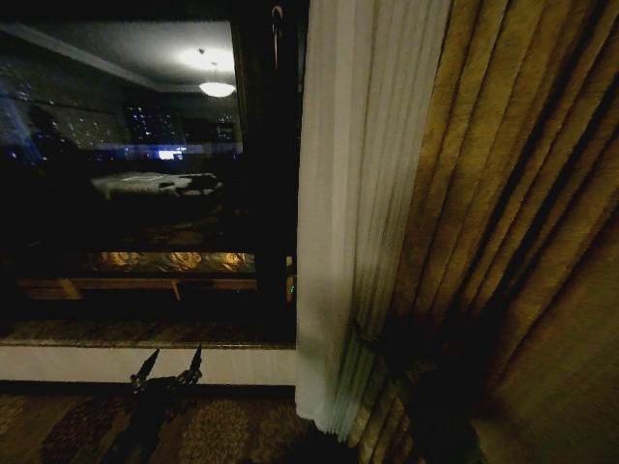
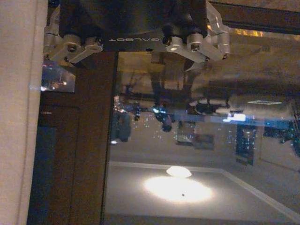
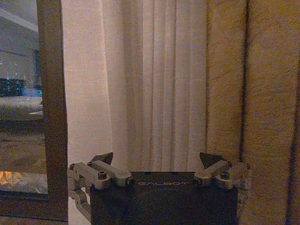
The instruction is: Open the curtains by pulling them apart, changing their state from closed to fully open.
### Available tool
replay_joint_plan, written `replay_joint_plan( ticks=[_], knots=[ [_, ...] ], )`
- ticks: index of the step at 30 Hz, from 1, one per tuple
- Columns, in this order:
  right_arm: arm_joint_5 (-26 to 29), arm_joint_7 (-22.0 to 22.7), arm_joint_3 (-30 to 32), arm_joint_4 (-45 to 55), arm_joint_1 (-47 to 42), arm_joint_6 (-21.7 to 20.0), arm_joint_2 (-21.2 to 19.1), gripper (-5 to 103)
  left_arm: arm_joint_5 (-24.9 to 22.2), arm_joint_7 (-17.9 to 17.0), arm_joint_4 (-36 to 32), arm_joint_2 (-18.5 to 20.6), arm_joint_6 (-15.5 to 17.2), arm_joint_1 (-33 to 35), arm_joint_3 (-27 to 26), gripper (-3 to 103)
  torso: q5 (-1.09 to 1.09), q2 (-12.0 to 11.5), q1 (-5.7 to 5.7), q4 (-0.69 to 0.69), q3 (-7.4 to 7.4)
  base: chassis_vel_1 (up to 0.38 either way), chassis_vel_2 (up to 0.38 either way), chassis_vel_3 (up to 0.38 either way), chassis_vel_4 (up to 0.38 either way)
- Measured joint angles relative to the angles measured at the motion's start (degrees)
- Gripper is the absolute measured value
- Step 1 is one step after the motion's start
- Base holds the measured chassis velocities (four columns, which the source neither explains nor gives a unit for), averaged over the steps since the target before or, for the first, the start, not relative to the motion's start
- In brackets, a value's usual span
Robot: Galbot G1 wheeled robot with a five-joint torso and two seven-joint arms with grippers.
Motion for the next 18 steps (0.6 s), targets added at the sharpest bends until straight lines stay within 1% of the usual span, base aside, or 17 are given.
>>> replay_joint_plan(
  ticks=[7,18],
  knots=[
    [-1.57,0.01,-0.23,1.18,-1.55,-0.03,0.55,100,0.01,0.1,0.15,0.1,-0.16,0.08,0.2,100,0.02,0.0,0.0,0.0,0.0,0.0,0.0,0.0,0.0],
    [-2.42,0.21,-0.93,0.52,0.12,-0.8,0.91,100,0.25,0.24,-0.15,0.06,-1.12,0.52,0.31,100,0.01,0.0,0.0,0.0,0.01,0.016,0.014,-0.016,-0.015]
  ],
)
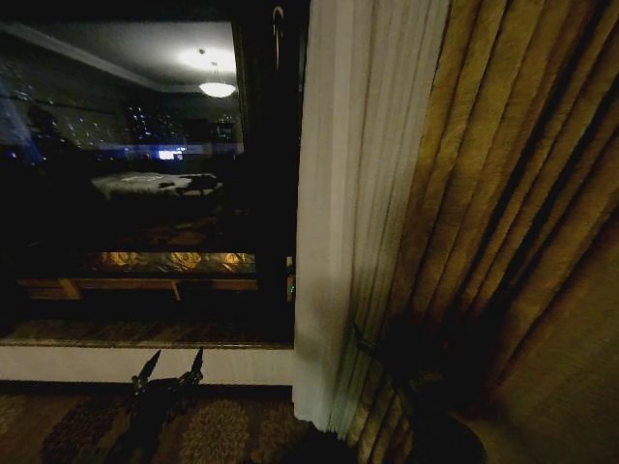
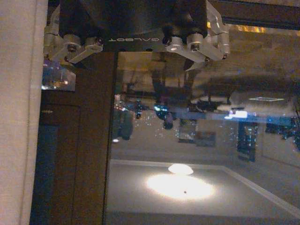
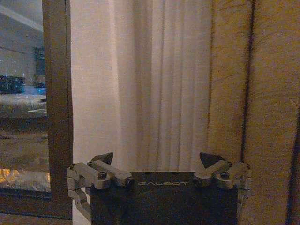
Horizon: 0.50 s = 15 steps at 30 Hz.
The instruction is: Open the curtains by pulling them apart, changing their state from closed to fully open.
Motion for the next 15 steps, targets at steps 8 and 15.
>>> replay_joint_plan(
  ticks=[8,15],
  knots=[
    [-0.3,0.23,-0.77,-0.99,0.46,0.51,-0.23,100,0.06,0.03,-0.13,-0.1,-0.56,0.41,-0.12,100,0.0,0.0,0.0,0.0,0.0,0.153,0.156,-0.136,-0.146],
    [-0.38,0.37,-1.17,-1.7,1.33,0.78,-0.21,100,0.13,0.04,-0.12,-0.27,-0.68,0.42,-0.14,100,-0.01,0.0,0.0,0.0,0.0,0.278,0.284,-0.28,-0.27]
  ],
)
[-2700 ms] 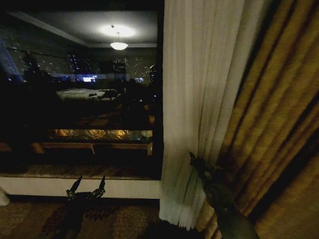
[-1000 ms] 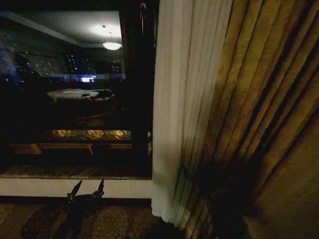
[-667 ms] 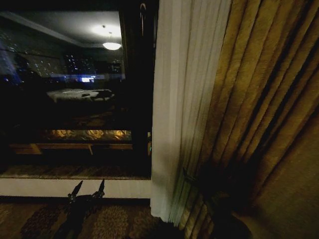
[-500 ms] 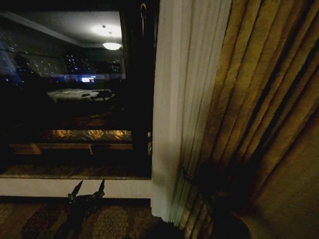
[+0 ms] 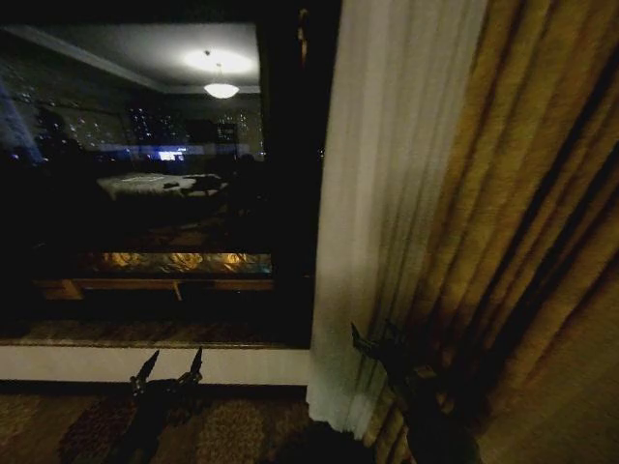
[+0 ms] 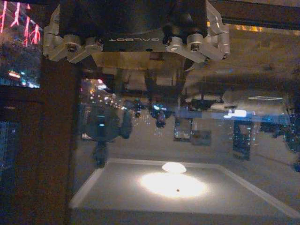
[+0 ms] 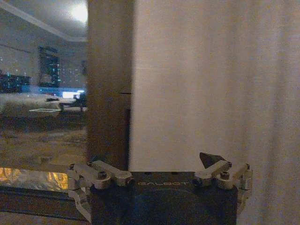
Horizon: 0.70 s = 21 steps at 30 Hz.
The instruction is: Open the curtains by pulling them apart, changing their state from closed to fully open.
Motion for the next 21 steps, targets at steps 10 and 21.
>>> replay_joint_plan(
  ticks=[10,21],
  knots=[
    [-0.23,0.97,-1.12,-2.79,2.25,1.51,0.0,100,0.14,0.0,0.26,-0.09,-0.03,-0.21,0.06,100,0.01,0.0,0.01,0.0,0.0,0.333,0.34,-0.333,-0.333],
    [4.3,4.78,1.62,-11.7,8.85,1.52,-0.11,100,1.16,0.03,-0.31,-0.09,-0.08,0.18,0.41,100,-0.01,0.0,0.01,0.0,0.0,0.144,0.131,-0.148,-0.139]
  ],
)
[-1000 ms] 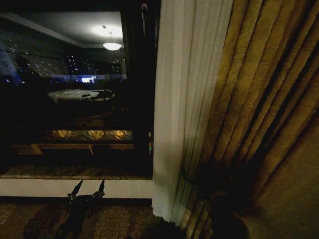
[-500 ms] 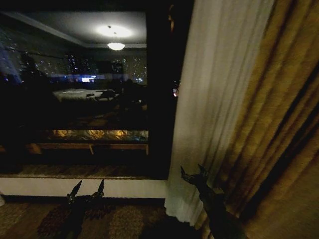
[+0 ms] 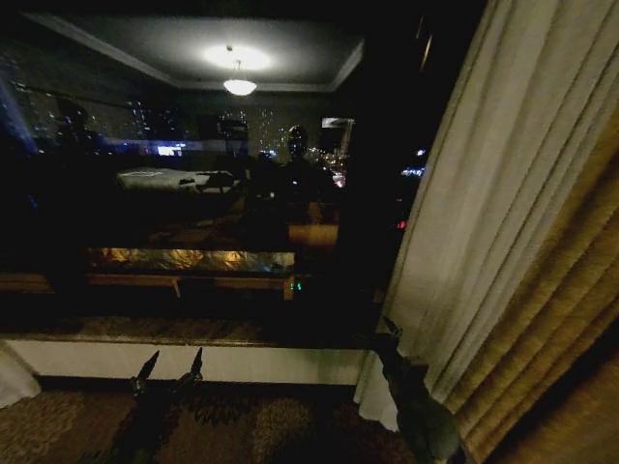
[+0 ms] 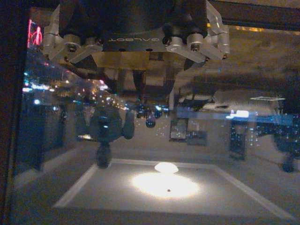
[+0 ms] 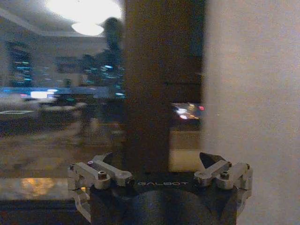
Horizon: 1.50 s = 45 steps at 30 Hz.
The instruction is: Open the curtains by pulling them apart, changing their state from closed to fully open.
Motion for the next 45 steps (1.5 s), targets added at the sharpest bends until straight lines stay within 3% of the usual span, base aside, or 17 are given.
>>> replay_joint_plan(
  ticks=[3,8,12,24,42,43,45],
  knots=[
    [1.33,2.3,1.74,-3.0,2.1,-0.51,-0.6,100,0.06,0.05,-0.29,-0.05,-0.01,0.25,0.13,100,0.09,-0.02,0.0,-0.02,0.01,-0.03,-0.028,0.024,0.044],
    [3.21,4.62,2.6,-6.17,5.48,-1.18,-1.28,100,0.18,0.05,-0.54,-0.06,-0.05,0.6,0.3,100,0.04,-0.01,0.0,0.0,0.01,-0.033,-0.041,0.047,0.052],
    [4.1,4.89,2.71,-8.48,8.92,-1.28,-1.67,100,0.28,0.05,-0.79,-0.04,-0.11,0.98,0.39,100,-0.03,-0.01,0.0,0.02,0.01,0.0,0.0,0.0,0.0],
    [4.73,4.62,1.59,-15.97,18.68,-1.33,-2.35,100,0.38,0.05,-1.17,-0.05,-0.33,1.52,0.32,100,0.01,-0.01,0.0,0.01,0.01,0.0,0.0,0.0,0.0],
    [-1.16,4.97,0.96,-28.75,27.6,1.55,-2.39,101,0.46,0.03,-0.38,-0.03,-0.6,1.17,0.28,100,0.02,-0.01,0.0,0.0,0.01,0.0,0.0,0.0,0.0],
    [-1.21,5.08,0.97,-28.76,27.62,2.06,-2.45,92,0.43,0.03,-0.38,-0.03,-0.67,1.24,0.23,100,0.01,-0.01,0.0,0.01,0.01,0.0,0.0,0.0,0.0],
    [-1.22,5.08,0.96,-28.59,27.46,2.32,-2.54,87,0.4,0.03,-0.38,-0.03,-0.76,1.27,0.21,100,0.01,-0.01,0.0,0.01,0.0,0.0,0.0,0.0,0.0]
  ],
)
